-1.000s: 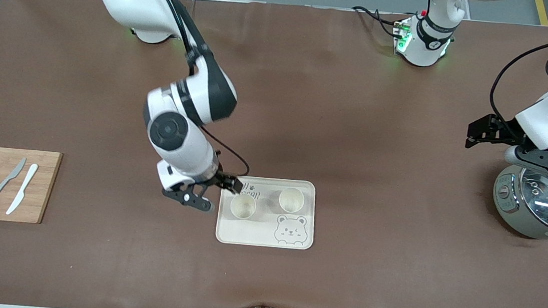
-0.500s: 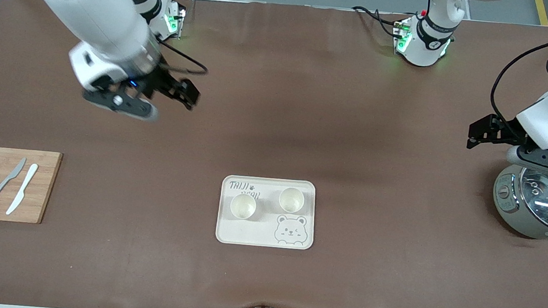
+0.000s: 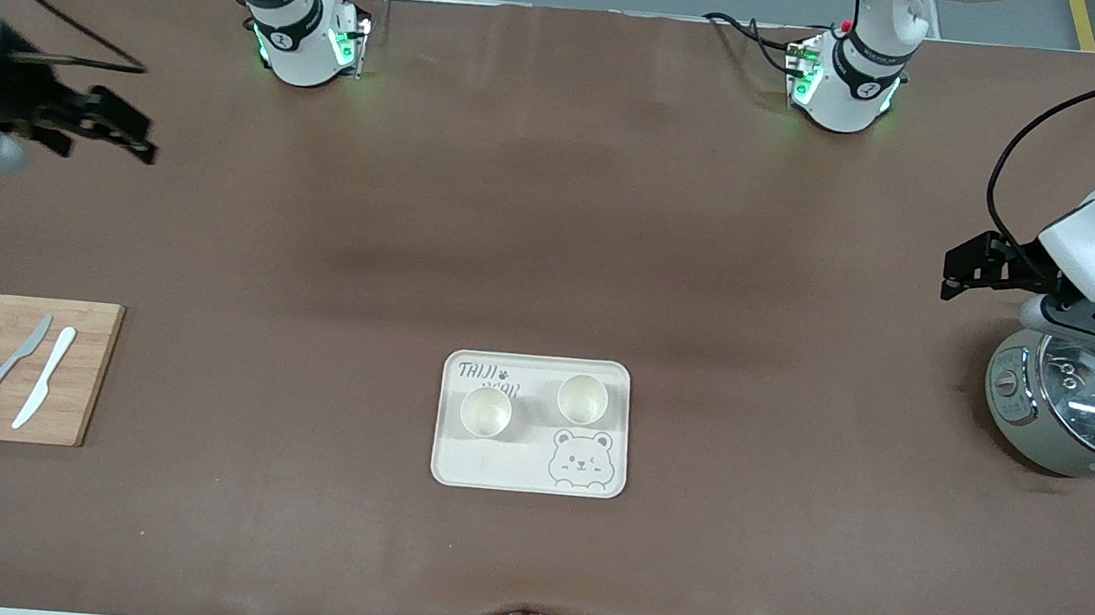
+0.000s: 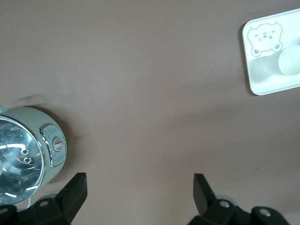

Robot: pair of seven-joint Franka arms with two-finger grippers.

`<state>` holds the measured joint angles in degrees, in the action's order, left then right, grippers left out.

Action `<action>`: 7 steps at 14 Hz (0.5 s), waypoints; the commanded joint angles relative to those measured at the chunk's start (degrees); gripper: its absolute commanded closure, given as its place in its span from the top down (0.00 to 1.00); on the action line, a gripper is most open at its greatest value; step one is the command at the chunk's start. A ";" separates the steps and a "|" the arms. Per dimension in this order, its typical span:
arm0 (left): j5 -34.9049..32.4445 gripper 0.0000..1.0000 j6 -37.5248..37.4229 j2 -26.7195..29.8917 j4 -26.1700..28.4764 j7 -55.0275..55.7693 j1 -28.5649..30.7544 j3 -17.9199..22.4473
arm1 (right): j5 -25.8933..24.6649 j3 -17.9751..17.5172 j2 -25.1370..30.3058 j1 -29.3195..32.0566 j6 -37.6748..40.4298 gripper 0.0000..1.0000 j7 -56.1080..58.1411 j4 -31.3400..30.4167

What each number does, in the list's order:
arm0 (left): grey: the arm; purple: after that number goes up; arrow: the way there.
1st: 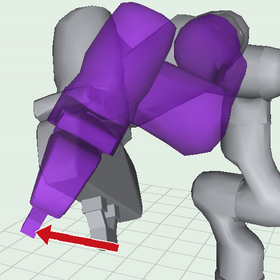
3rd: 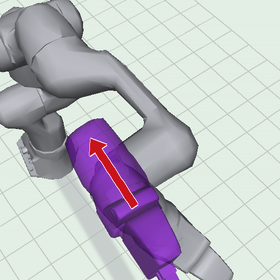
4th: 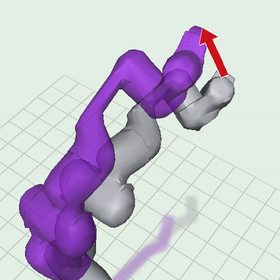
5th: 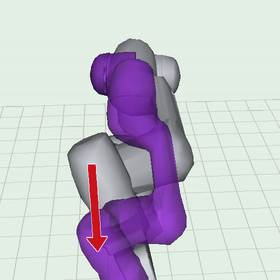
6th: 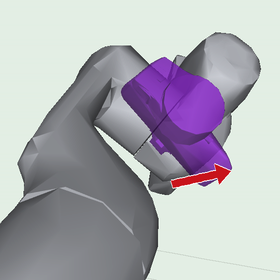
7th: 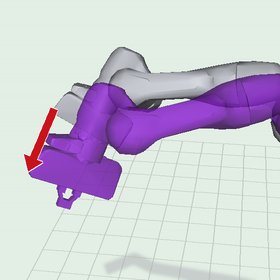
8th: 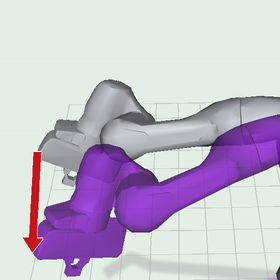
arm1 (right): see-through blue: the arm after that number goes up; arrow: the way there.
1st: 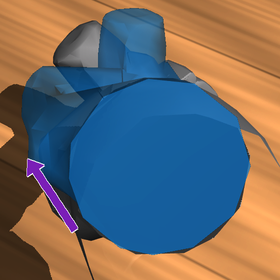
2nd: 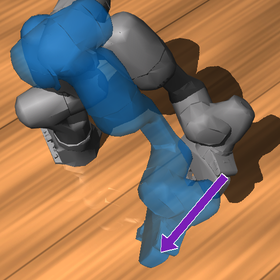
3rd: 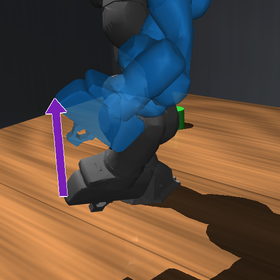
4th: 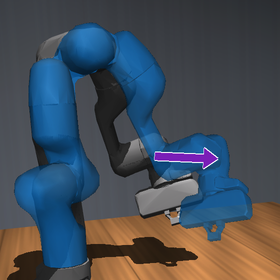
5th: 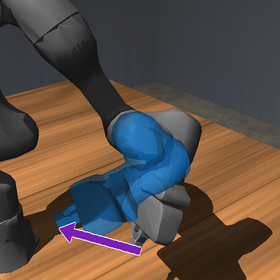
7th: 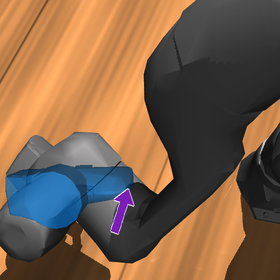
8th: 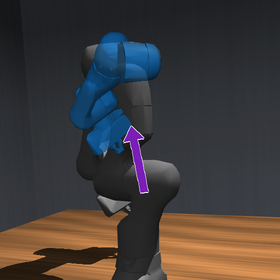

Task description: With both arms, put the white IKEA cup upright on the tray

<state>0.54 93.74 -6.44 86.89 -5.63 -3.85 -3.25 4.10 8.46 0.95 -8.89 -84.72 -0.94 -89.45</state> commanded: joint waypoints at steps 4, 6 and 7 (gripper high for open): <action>-6.14 1.00 1.00 -0.33 -0.41 -0.61 -0.90 -0.27 | -2.51 -1.43 1.24 9.33 -14.83 1.00 12.55 -13.35; -6.34 1.00 1.00 -0.32 -0.41 -0.52 -0.90 -0.27 | -3.14 -1.78 1.51 8.89 -19.16 1.00 11.15 -16.72; -6.42 1.00 1.09 -0.50 -0.49 -0.52 -0.98 -0.27 | -3.14 -1.96 1.68 8.63 -18.74 1.00 8.44 -16.55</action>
<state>-4.30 94.64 -7.15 86.79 -5.71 -4.60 -3.40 2.26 7.58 0.77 0.05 -102.57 10.88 -104.08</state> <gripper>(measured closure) 0.000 0.000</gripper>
